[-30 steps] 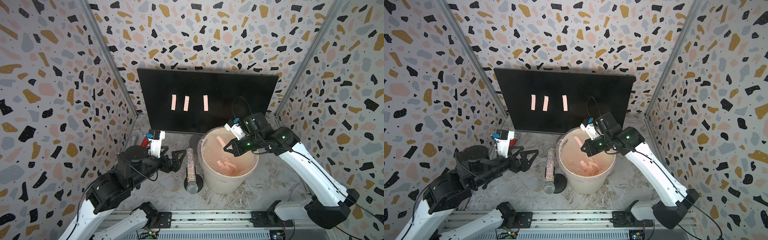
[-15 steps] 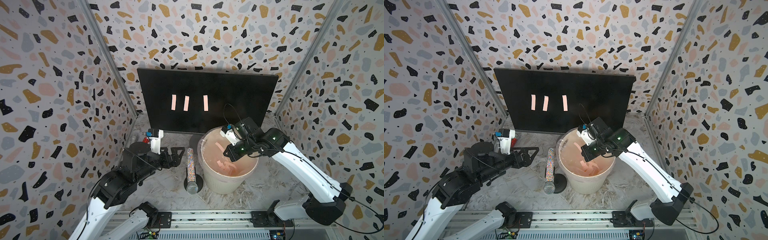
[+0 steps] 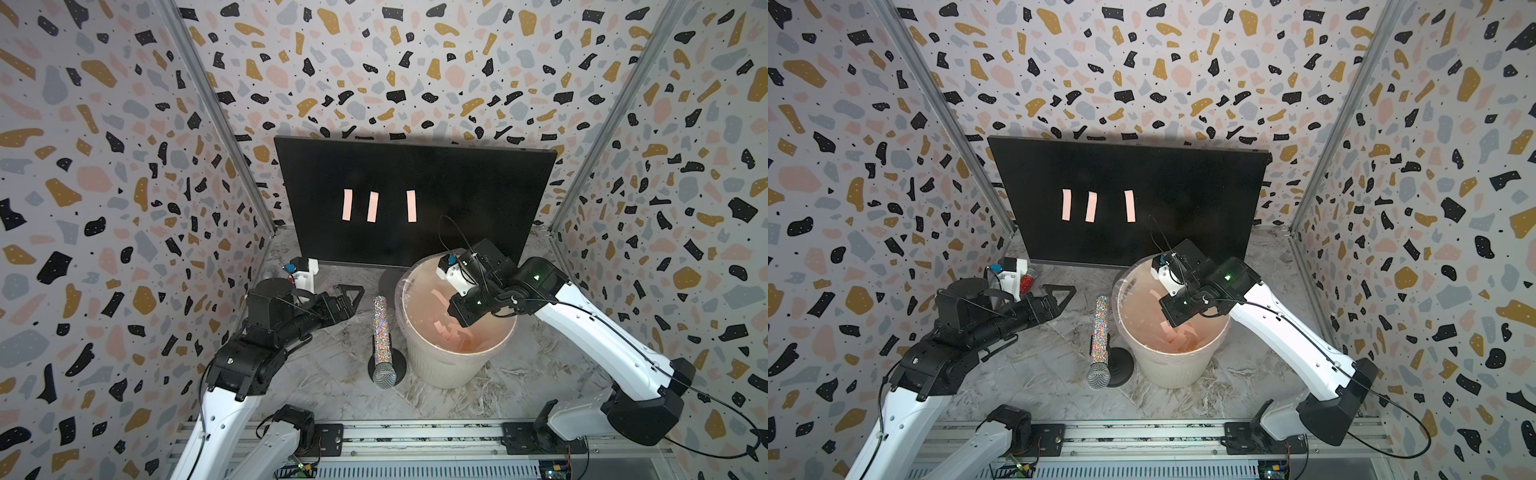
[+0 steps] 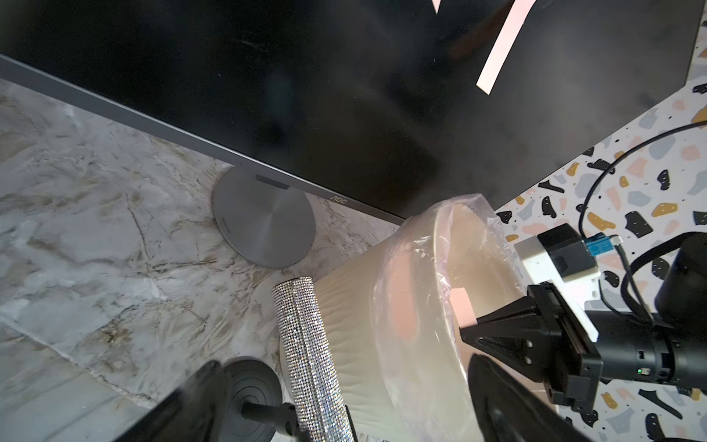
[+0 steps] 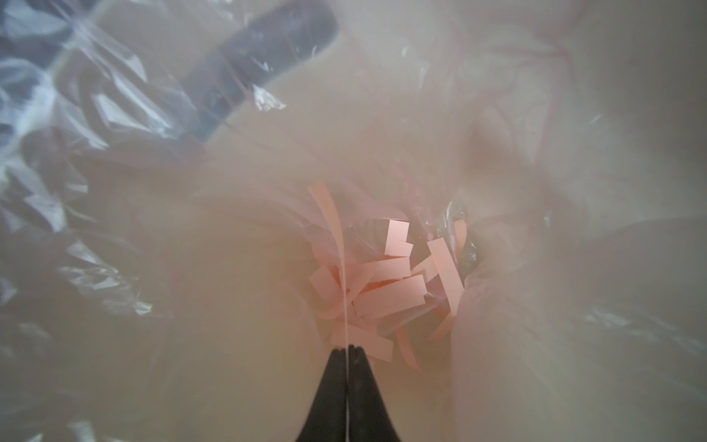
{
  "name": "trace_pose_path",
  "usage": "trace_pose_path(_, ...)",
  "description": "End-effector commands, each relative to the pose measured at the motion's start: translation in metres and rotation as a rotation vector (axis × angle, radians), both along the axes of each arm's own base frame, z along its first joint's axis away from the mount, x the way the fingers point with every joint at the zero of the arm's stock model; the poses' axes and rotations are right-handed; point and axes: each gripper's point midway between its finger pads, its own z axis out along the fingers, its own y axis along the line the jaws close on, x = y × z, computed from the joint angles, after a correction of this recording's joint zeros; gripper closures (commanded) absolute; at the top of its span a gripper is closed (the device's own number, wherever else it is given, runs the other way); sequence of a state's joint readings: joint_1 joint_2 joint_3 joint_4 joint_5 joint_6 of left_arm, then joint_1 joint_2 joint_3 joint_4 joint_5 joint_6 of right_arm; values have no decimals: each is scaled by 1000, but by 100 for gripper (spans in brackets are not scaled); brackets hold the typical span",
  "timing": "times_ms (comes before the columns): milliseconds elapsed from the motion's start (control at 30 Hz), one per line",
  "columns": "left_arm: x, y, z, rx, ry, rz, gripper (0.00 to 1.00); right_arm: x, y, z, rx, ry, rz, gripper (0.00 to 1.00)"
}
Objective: Remove the sticky note from the monitor
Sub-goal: Place the sticky note in the trash bin, then tear off the sticky note from the monitor.
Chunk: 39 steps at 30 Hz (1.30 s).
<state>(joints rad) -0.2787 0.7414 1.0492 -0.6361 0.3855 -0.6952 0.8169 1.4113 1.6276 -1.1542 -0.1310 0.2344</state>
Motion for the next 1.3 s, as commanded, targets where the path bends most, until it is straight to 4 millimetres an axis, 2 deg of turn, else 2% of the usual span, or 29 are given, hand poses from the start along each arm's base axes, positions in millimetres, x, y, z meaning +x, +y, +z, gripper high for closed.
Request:
trace_pose_path(0,2,-5,16,-49,-59,-24,1,-4,-8,2,-32,-10,5,88)
trace_pose_path(467,14,0,19,-69,-76,3,1,-3,-12,13,-25,-41,-1,69)
trace_pose_path(733,31,-2,27,-91,-94,-1,0,1,-22,31,-15,-118,-33,42)
trace_pose_path(967,44,-8,47,-112,-168,-35,0,3,-32,56,12,-203,-53,22)
trace_pose_path(1000,45,-8,48,-111,-171,-39,0,3,-35,59,12,-216,-61,17)
trace_pose_path(1067,50,-8,49,-107,-175,-38,0,5,-38,65,18,-239,-76,2)
trace_pose_path(1267,62,-1,49,-106,-182,-40,0,7,-48,89,62,-303,-117,0)
